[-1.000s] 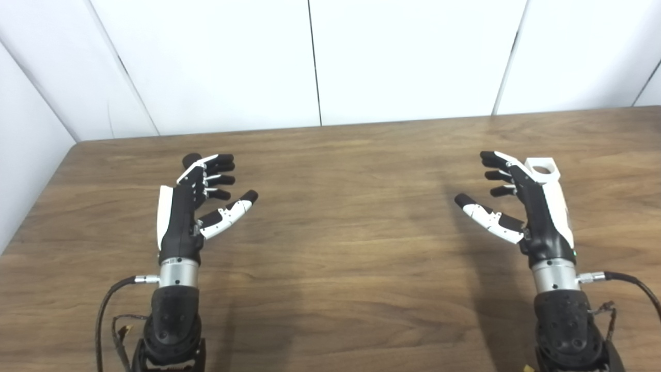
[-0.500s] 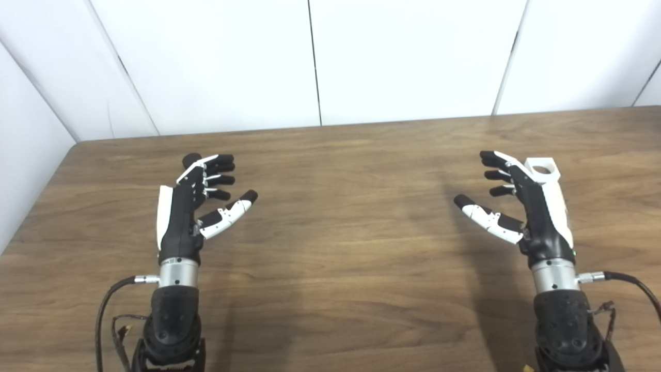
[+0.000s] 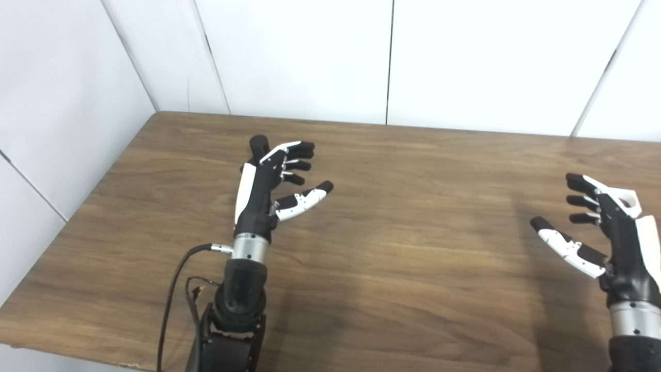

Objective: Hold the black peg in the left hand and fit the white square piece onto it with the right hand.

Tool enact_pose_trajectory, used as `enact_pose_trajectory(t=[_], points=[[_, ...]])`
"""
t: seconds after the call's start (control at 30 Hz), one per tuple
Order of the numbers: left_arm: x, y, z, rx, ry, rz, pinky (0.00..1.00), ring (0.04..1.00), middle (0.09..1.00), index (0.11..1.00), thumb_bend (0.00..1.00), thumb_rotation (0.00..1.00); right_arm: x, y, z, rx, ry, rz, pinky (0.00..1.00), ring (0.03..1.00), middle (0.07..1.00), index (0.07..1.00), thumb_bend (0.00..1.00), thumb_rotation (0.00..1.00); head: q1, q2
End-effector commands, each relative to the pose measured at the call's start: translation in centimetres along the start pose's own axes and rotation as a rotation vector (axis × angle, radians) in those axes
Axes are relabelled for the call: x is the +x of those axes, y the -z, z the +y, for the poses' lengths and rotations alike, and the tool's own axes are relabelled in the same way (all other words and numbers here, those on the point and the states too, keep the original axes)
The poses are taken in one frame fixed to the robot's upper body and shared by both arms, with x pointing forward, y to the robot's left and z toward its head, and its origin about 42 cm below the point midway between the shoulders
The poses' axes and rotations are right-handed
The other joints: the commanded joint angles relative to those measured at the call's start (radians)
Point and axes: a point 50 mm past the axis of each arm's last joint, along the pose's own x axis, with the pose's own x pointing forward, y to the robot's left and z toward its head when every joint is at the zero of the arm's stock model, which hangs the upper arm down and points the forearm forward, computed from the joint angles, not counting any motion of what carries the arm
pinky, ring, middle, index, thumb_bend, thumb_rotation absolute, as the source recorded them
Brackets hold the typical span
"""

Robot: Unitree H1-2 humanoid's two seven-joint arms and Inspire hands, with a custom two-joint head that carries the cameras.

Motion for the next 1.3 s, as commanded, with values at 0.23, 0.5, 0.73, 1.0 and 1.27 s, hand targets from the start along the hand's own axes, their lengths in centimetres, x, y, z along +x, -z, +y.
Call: enact_pose_trajectory(t=[0.23, 0.5, 0.73, 1.0, 1.27], points=[[1.2, -2.0, 1.5, 0.022, -0.062, -0.079, 0.57, 0.683, 0.727, 0.686, 0.64, 0.11, 0.6, -1.8, -0.7, 0.013, 0.038, -0.068, 0.62, 0.746, 0.800, 0.787, 0.55, 0.26, -0.003, -0.002], [2.4, -2.7, 3.3, 0.262, -0.112, -0.027, 0.66, 0.750, 0.762, 0.701, 0.73, 0.34, 0.4, -1.8, -0.8, 0.019, 0.047, -0.059, 0.61, 0.740, 0.796, 0.777, 0.54, 0.25, -0.005, -0.003], [3.6, -2.9, 5.2, 0.441, -0.148, -0.014, 0.64, 0.777, 0.804, 0.705, 0.73, 0.34, 0.2, -1.8, -0.8, 0.023, 0.047, -0.050, 0.62, 0.743, 0.801, 0.782, 0.53, 0.23, -0.007, -0.004], [5.3, -3.1, 6.4, 0.629, -0.210, -0.010, 0.59, 0.763, 0.807, 0.686, 0.75, 0.29, 0.1, -1.6, -0.7, 0.027, 0.041, -0.060, 0.60, 0.744, 0.801, 0.784, 0.52, 0.23, -0.008, -0.006], [8.2, -4.5, 8.3, 0.849, -0.226, 0.005, 0.64, 0.818, 0.861, 0.708, 0.77, 0.35, 0.1, -1.4, -0.5, 0.024, 0.039, -0.062, 0.61, 0.745, 0.796, 0.784, 0.52, 0.25, -0.010, -0.011]])
